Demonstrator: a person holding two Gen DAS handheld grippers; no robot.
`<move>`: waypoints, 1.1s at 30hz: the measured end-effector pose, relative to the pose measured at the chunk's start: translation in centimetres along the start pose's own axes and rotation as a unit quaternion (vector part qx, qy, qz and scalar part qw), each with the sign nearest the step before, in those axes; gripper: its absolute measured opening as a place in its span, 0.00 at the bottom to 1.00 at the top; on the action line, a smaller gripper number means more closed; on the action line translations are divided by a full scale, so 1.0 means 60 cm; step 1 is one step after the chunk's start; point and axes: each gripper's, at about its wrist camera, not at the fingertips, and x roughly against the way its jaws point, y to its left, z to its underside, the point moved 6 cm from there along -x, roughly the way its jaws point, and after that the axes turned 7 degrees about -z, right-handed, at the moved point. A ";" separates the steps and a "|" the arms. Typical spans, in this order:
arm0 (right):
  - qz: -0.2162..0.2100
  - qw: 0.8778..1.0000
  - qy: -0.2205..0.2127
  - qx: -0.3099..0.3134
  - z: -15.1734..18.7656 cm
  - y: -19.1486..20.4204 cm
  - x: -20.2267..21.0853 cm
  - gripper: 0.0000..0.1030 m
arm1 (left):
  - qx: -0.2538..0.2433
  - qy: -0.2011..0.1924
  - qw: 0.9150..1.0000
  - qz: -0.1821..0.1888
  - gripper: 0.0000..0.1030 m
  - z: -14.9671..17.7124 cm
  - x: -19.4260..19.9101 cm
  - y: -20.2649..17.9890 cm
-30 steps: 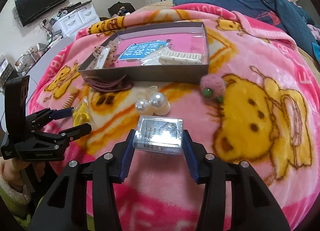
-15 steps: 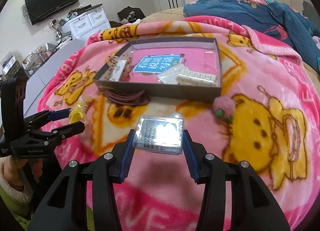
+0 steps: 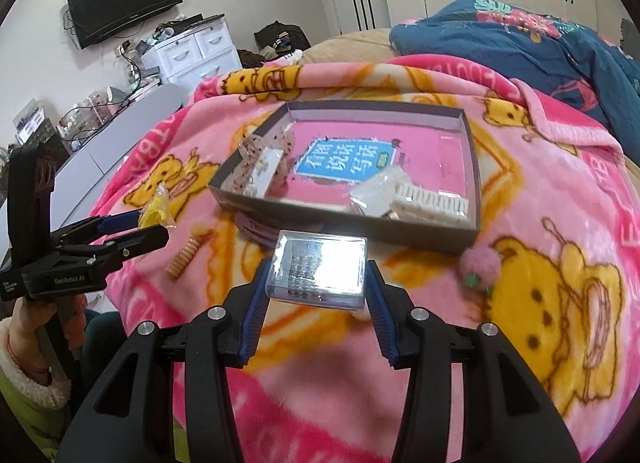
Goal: Organize jewelry
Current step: 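Carry rings into the grey box and release with left tool while right tool releases silver box there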
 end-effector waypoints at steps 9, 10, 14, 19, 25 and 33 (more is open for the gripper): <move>0.015 1.000 -0.018 -0.001 -0.038 -0.026 0.003 0.44 | -0.002 -0.020 1.000 -0.008 0.76 -0.065 -0.008 0.002; 0.018 1.000 -0.021 -0.001 -0.044 -0.032 0.005 0.44 | -0.004 -0.021 1.000 -0.008 0.76 -0.071 -0.010 -0.001; 0.034 0.999 -0.030 -0.002 -0.063 -0.058 0.013 0.44 | -0.008 -0.023 1.000 -0.002 0.76 -0.094 -0.026 -0.015; 0.052 0.998 -0.039 -0.008 -0.089 -0.097 0.018 0.44 | -0.014 -0.021 1.000 0.007 0.76 -0.116 -0.050 -0.040; 0.060 0.997 -0.039 -0.019 -0.114 -0.140 0.009 0.44 | -0.038 -0.012 0.999 0.019 0.76 -0.129 -0.080 -0.082; 0.064 0.997 -0.034 -0.029 -0.137 -0.179 -0.024 0.44 | -0.053 0.011 0.998 0.027 0.76 -0.133 -0.131 -0.121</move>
